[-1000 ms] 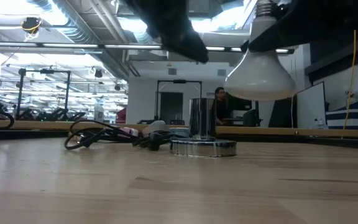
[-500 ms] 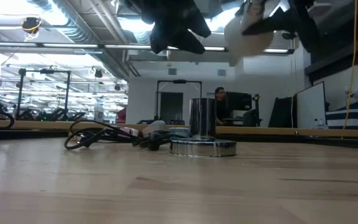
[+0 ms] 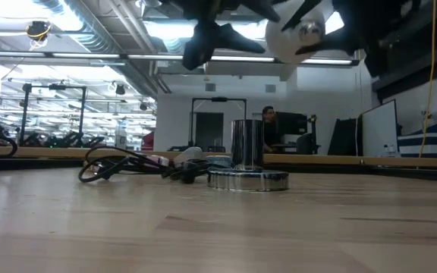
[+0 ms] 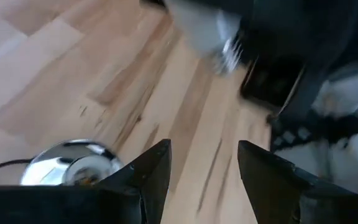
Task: Screw lightbulb
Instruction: Insert the white lightbulb into the silver lamp
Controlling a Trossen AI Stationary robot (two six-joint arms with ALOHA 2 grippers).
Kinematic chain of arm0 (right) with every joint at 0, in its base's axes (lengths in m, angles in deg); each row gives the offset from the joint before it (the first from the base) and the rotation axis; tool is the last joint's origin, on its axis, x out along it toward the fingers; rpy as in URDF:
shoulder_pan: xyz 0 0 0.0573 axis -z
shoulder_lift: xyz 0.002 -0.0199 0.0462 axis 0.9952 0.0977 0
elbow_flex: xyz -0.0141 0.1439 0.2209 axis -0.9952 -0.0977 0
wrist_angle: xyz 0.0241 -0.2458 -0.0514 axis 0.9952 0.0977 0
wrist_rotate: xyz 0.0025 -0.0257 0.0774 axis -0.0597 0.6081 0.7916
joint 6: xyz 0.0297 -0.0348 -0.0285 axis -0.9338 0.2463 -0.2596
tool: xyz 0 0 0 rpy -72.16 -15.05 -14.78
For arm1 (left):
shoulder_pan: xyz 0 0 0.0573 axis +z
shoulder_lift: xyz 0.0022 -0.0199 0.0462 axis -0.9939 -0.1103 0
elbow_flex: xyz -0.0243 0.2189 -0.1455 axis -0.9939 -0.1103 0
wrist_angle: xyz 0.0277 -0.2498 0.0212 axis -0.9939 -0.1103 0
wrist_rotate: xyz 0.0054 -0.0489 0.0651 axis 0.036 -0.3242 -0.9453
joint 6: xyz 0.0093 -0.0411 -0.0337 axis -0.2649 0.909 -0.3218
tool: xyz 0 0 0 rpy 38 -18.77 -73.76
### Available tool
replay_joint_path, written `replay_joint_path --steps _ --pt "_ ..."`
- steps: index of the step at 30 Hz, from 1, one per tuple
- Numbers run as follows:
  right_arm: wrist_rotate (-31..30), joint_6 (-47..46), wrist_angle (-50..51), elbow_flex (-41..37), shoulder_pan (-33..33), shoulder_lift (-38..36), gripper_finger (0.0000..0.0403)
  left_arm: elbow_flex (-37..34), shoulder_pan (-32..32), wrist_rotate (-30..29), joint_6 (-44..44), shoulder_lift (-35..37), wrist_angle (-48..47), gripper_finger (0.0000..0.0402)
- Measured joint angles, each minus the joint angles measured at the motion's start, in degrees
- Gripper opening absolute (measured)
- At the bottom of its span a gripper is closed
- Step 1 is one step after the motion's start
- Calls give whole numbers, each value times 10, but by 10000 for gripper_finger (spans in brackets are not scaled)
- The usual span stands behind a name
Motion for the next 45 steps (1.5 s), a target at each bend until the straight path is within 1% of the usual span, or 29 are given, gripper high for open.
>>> replay_joint_path --steps 3,7,9,11,14,18,25,30,32,38,45 --pt "-36 0 0 0 0 26 177 -26 0 -29 30 0 76 178" --pt "-87 0 -2 0 0 47 177 -54 1 -109 57 0 127 178" --pt "-98 0 -8 0 0 51 177 -66 1 -138 60 0 165 178" --pt "-96 0 -26 0 0 51 177 -77 1 -151 43 -1 208 178" --pt "-96 0 -68 0 0 51 177 -79 0 -153 9 -10 251 178" --pt "-96 2 -108 0 0 51 177 -79 0 -151 16 -27 269 178" --pt "-91 8 -126 0 0 51 177 -79 -1 -131 20 -47 317 178" --pt "-90 12 -135 0 0 51 177 -79 -1 -128 52 -57 326 178" --pt "-87 12 -137 0 0 51 177 -79 -1 -119 54 -65 345 178" --pt "-67 12 -159 0 0 52 177 -79 2 -111 47 -76 362 178" --pt "-73 14 -165 0 1 54 177 -79 10 -110 27 -78 373 174"
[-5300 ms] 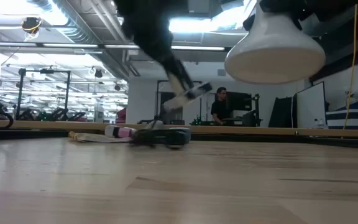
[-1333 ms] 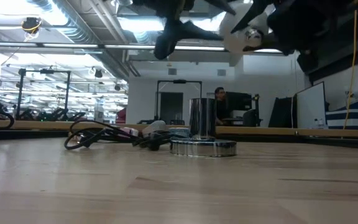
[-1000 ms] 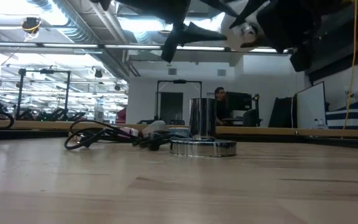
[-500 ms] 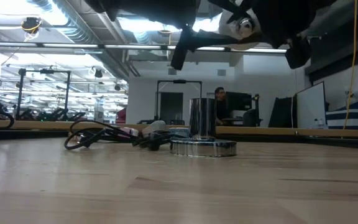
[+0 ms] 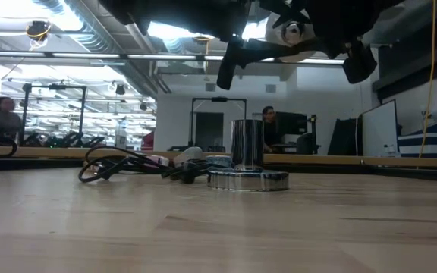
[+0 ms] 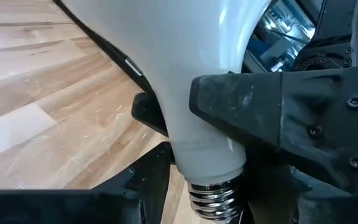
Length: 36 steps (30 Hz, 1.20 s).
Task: Screw lightbulb
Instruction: Insert the white lightbulb into the silver lamp
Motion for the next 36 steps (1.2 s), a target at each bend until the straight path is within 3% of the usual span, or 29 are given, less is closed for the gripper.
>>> replay_joint_path --steps 7,36 --pt "0 14 0 0 0 0 177 0 0 -1 -5 0 -2 121" --pt "22 12 0 0 -1 0 177 -1 -7 -4 -10 0 -6 122"
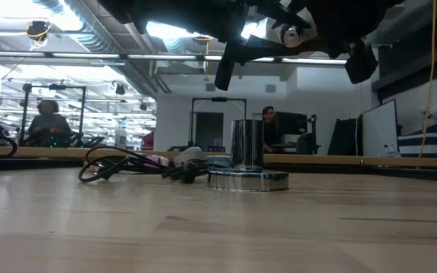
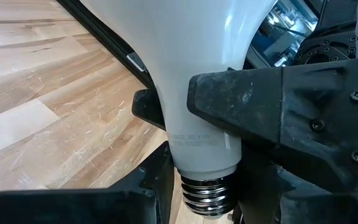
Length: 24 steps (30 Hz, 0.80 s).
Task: Screw lightbulb
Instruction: Insert the white lightbulb into the silver lamp
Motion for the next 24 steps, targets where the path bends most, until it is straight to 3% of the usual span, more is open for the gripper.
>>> replay_joint_path --steps 24 --pt "3 -1 0 0 0 0 177 0 0 1 -15 0 1 124"
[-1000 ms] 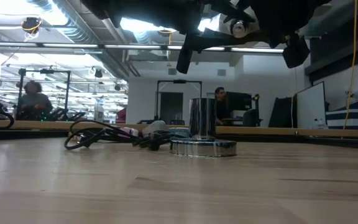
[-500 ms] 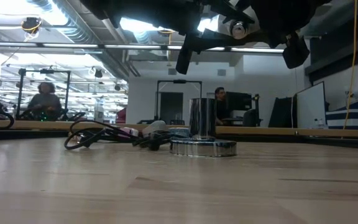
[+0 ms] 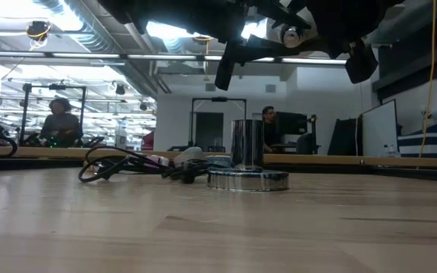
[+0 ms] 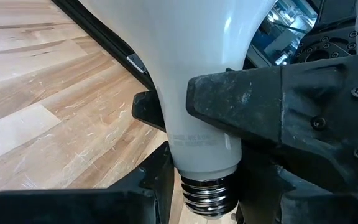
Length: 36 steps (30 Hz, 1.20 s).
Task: Screw lightbulb
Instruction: Insert the white lightbulb into the silver lamp
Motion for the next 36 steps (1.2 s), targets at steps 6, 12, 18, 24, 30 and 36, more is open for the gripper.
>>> replay_joint_path --steps 6,12,18,24,30,36 --pt "1 0 0 0 0 0 177 0 0 0 0 0 -1 125" --pt "1 0 0 0 0 0 177 0 0 0 4 0 -2 124" --pt "2 0 0 0 0 0 177 1 -1 0 7 1 -3 125" --pt "1 0 0 0 0 0 177 1 -1 0 8 1 -3 125" --pt "1 0 0 0 0 0 177 1 -1 0 9 1 -3 125" --pt "1 0 0 0 0 0 177 1 -1 0 10 1 -3 125"
